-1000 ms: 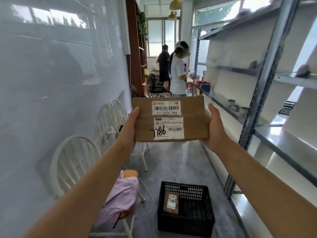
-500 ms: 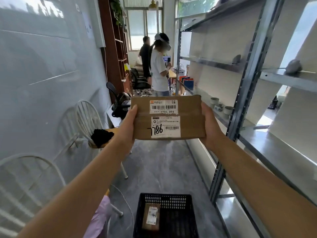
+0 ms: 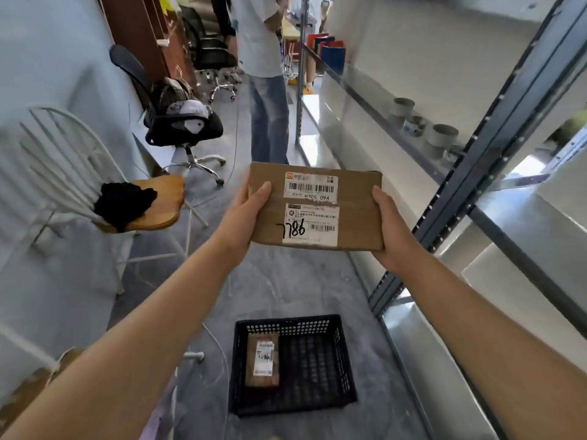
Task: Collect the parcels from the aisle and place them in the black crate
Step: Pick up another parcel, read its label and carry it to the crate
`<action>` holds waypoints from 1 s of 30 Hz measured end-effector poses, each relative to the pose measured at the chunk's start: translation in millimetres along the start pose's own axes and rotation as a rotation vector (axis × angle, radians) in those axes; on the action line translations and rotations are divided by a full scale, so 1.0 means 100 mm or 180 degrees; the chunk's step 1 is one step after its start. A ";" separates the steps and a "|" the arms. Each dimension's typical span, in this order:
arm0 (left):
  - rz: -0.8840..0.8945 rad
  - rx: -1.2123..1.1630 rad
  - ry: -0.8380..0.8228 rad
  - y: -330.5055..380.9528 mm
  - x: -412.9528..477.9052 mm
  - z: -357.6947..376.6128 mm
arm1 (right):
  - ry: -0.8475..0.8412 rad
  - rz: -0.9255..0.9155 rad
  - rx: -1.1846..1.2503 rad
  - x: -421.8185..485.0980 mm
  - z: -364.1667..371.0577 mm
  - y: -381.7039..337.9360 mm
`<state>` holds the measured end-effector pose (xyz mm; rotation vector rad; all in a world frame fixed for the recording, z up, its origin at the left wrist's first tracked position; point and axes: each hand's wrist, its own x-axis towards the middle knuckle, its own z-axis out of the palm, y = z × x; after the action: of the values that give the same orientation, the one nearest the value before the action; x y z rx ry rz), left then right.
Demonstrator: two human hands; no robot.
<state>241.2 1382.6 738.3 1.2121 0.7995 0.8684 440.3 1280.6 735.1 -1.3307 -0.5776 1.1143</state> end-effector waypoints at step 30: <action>-0.2134 0.1813 0.1039 -8.07 0.95 -0.79 | 0.0631 0.2116 -0.1202 2.76 -2.01 7.54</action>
<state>320.2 1397.6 -74.1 1.1681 1.6799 0.2785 499.6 1331.8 -89.0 -2.0239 -0.1947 1.4195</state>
